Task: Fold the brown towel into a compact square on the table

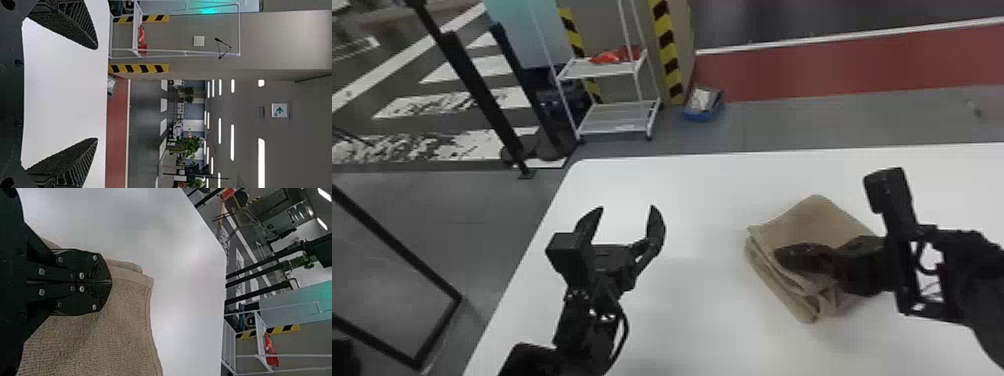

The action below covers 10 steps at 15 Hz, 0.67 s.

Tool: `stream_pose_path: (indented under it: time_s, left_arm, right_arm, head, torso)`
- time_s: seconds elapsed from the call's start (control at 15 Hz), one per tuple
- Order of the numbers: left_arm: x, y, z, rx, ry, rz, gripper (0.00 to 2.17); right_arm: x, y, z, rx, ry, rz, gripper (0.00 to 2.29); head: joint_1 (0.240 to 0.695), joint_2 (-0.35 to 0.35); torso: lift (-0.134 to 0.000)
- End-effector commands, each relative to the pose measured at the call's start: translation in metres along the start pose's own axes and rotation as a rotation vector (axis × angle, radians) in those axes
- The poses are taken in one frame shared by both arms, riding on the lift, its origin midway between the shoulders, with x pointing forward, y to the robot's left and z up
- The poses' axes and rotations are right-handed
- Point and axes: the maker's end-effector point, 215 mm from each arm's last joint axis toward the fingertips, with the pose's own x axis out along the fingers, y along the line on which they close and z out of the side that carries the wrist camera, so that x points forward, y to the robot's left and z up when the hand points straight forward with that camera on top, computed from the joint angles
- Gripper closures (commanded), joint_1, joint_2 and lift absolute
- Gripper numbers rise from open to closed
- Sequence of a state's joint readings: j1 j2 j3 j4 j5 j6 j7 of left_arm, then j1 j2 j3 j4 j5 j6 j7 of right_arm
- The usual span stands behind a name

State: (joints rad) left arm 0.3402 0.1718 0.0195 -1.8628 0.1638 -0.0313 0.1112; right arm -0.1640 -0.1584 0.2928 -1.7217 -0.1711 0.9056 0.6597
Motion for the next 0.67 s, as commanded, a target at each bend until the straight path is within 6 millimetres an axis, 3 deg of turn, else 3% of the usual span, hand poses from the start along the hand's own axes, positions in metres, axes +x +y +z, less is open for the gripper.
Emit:
stream_pose_path:
  time_s: [0.0, 0.13, 0.47, 0.6]
  left_arm:
    - [0.001, -0.001, 0.000, -0.007, 0.000, -0.001, 0.04]
    - [0.001, 0.000, -0.002, -0.008, 0.003, -0.001, 0.04]
    - [0.004, 0.001, -0.003, -0.014, 0.007, -0.002, 0.04]
    - [0.006, -0.004, -0.005, -0.015, 0.010, -0.010, 0.04]
  right_arm:
    - [-0.013, 0.004, 0.010, -0.010, -0.037, -0.007, 2.08]
    - [-0.039, -0.008, 0.011, 0.028, -0.052, -0.045, 2.08]
    - [-0.134, -0.044, -0.052, 0.299, 0.026, -0.110, 2.08]
    - [-0.155, -0.057, -0.067, 0.345, 0.034, -0.141, 2.08]
  head:
    - [0.695, 0.314]
    - [0.695, 0.309]
    - [0.695, 0.237]
    - [0.695, 0.197]
  torso:
    - [-0.125]
    - [-0.125]
    - [-0.125]
    - [-0.125]
